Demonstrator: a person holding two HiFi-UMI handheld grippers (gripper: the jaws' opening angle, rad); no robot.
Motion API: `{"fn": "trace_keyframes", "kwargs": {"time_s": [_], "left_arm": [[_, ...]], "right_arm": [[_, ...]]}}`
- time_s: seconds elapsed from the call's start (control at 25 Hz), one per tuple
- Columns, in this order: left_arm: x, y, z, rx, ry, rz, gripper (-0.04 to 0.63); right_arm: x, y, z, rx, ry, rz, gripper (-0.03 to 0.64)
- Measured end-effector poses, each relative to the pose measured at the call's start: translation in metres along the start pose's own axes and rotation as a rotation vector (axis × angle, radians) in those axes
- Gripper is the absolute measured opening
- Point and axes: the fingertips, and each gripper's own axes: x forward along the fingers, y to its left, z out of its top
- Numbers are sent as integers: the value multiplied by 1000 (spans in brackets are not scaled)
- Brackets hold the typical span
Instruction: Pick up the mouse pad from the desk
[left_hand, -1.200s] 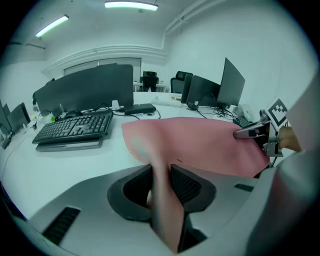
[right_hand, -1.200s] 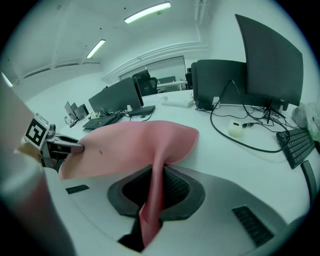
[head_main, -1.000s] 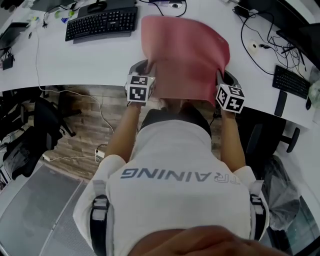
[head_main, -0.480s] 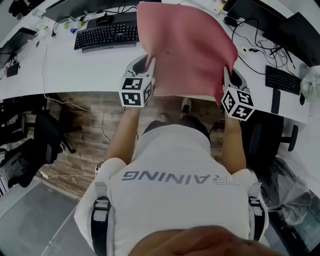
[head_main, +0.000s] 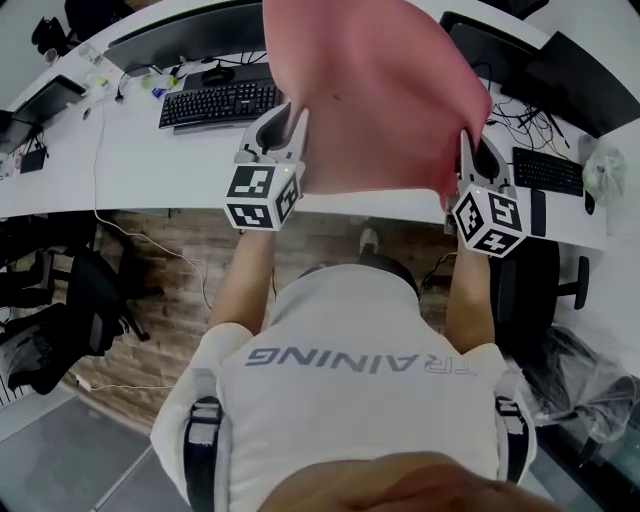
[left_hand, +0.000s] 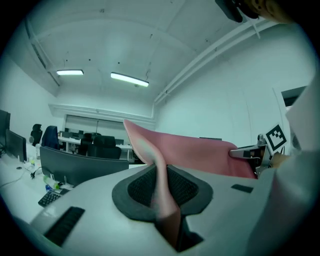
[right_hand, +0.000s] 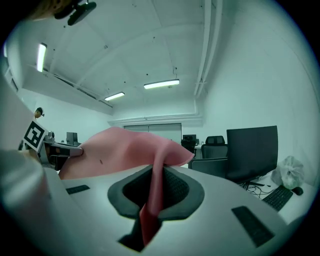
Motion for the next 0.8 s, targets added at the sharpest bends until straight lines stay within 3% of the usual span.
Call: {"fn": "trace_keyframes", "kwargs": {"time_s": [0.44,0.8], "left_arm": [[-32,-13,71,39,-159,-14,87],[-37,-17,75,35,-183,-19,84]], "right_arm": [[-32,10,70,-40,-161,-12,57],[-41,14,79,-61,-183,-12,57]]}}
